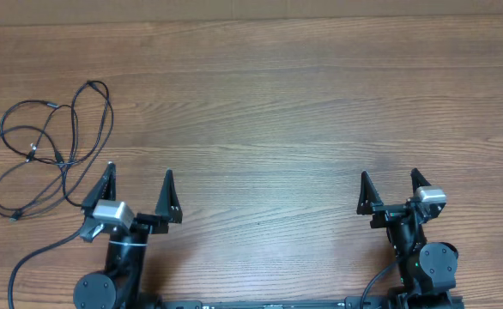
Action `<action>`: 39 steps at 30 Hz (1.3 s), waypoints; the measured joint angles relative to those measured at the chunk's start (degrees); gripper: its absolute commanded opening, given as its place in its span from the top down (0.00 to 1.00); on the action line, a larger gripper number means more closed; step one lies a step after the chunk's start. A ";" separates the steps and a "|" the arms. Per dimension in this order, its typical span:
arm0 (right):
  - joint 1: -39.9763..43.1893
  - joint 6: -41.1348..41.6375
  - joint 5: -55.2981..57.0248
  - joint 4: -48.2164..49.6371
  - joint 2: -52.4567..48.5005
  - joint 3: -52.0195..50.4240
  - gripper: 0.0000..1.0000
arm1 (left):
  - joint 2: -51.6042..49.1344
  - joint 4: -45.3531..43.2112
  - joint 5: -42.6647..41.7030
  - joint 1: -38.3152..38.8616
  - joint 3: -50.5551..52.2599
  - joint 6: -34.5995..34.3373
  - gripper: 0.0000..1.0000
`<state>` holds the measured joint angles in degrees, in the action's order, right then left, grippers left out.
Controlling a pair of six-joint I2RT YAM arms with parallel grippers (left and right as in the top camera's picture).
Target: Untangle cables
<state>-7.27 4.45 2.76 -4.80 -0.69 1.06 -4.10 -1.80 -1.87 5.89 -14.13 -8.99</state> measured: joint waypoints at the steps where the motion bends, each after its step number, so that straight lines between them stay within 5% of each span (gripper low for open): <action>1: 0.00 0.00 0.02 -0.02 0.00 0.00 0.00 | 0.94 -0.09 0.02 0.00 0.46 0.00 0.00; 8: 0.00 0.02 0.00 -0.02 0.00 0.00 0.00 | 3.15 -2.49 0.92 0.00 2.47 0.02 0.01; 16: 0.00 0.02 -0.02 -0.02 0.00 0.00 0.00 | 3.26 -19.78 1.53 0.00 12.02 0.66 0.01; 21: 0.00 0.00 -0.02 0.00 0.00 0.00 0.00 | 3.26 -20.20 1.53 0.00 13.62 3.67 0.01; 27: 0.00 0.00 -0.02 0.02 0.00 0.00 0.00 | 3.26 -14.73 1.51 0.00 13.62 7.50 0.00; 34: 0.00 0.00 0.00 -0.02 0.00 0.00 0.00 | 3.43 4.39 -4.17 -2.03 13.66 9.09 0.00; 39: 0.00 0.02 -0.02 0.00 0.00 0.00 0.00 | 3.50 5.18 -7.17 -2.27 13.66 9.20 0.01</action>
<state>-7.27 4.47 2.74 -4.80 -0.69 1.06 -0.60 3.38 -9.04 3.62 -0.47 0.21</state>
